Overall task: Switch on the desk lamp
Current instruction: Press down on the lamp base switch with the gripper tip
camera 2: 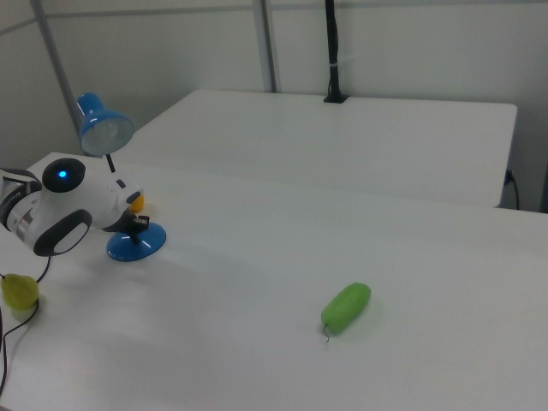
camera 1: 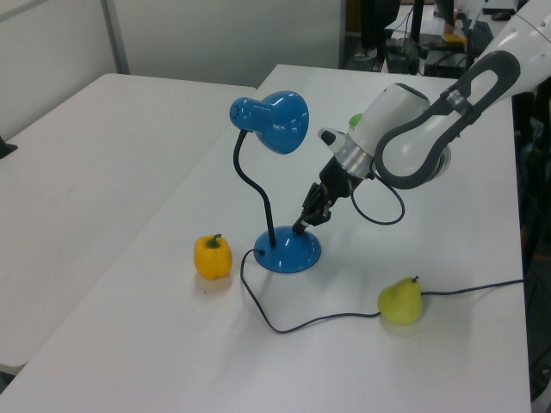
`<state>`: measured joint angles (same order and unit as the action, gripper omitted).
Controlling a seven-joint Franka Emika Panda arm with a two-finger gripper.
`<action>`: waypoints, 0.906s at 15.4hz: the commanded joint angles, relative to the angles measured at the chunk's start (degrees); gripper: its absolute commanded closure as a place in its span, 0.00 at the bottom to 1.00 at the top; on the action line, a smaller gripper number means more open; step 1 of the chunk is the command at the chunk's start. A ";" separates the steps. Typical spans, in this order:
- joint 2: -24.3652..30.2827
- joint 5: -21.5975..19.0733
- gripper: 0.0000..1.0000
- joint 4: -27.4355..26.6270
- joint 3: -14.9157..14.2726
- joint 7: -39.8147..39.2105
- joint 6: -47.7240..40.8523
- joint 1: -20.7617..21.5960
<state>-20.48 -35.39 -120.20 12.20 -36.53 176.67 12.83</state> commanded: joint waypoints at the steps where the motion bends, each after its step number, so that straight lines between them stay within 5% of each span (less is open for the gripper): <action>1: 2.01 -0.91 1.00 -0.82 0.45 1.46 1.22 -0.79; 14: 3.69 -0.91 1.00 -3.99 0.45 2.78 0.69 -1.32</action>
<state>-19.00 -35.40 -121.82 12.20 -34.64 176.68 11.35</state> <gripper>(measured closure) 0.991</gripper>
